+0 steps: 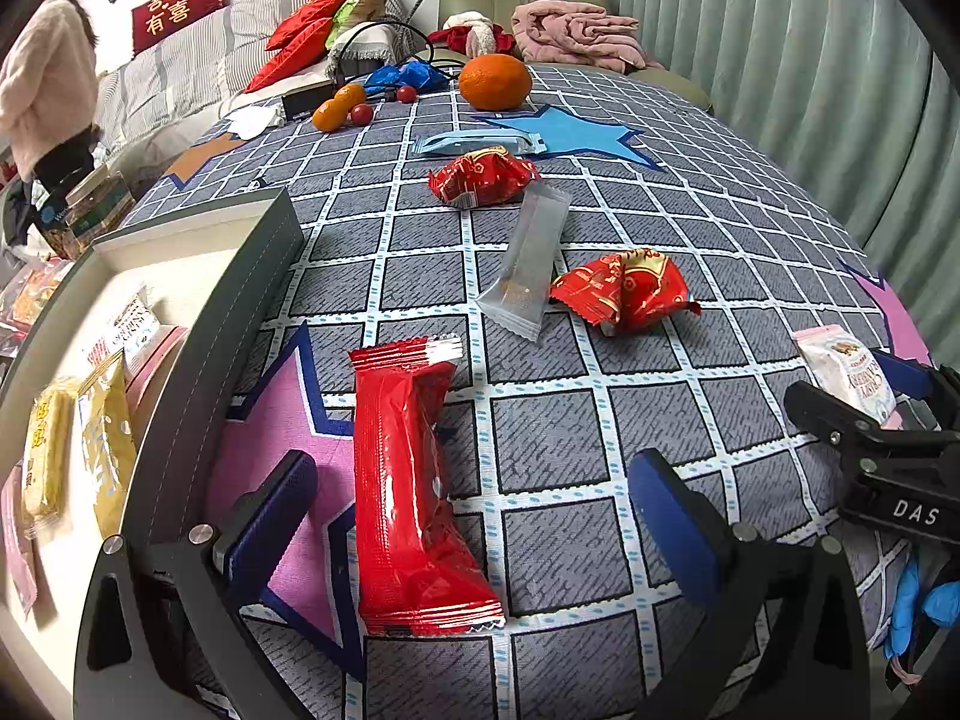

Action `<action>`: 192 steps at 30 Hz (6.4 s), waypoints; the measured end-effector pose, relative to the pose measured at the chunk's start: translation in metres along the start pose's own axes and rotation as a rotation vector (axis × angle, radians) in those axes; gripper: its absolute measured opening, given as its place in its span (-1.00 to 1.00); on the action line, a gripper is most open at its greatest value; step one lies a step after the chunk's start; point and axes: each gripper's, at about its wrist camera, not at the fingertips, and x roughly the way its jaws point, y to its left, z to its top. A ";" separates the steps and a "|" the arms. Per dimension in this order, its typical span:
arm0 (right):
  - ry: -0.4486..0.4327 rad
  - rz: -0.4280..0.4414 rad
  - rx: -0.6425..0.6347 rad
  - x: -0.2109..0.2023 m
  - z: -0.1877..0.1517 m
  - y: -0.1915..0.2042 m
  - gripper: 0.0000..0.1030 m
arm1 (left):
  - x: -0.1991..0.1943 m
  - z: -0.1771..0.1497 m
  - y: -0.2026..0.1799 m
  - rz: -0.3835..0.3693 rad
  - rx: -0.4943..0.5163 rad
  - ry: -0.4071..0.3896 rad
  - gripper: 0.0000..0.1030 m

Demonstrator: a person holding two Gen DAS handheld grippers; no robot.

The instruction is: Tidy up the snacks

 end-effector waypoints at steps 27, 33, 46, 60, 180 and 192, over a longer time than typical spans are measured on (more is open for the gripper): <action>0.028 0.004 -0.008 0.000 0.000 0.000 1.00 | -0.001 0.005 -0.001 0.000 0.005 0.058 1.00; 0.162 0.018 -0.029 0.003 0.013 0.000 0.99 | -0.007 0.006 -0.010 -0.028 0.043 0.138 0.86; 0.169 0.146 0.024 -0.017 0.009 0.002 -0.20 | -0.030 0.005 -0.002 -0.154 0.046 0.120 -0.25; 0.130 0.263 -0.048 -0.039 0.043 0.063 -0.20 | -0.074 0.024 0.045 -0.159 -0.028 0.012 -0.25; 0.024 0.063 -0.072 0.004 0.009 -0.007 1.00 | -0.054 0.022 0.076 -0.006 -0.161 0.002 0.58; 0.023 0.063 -0.073 0.004 0.009 -0.006 1.00 | -0.026 0.039 0.174 0.040 -0.537 0.072 0.58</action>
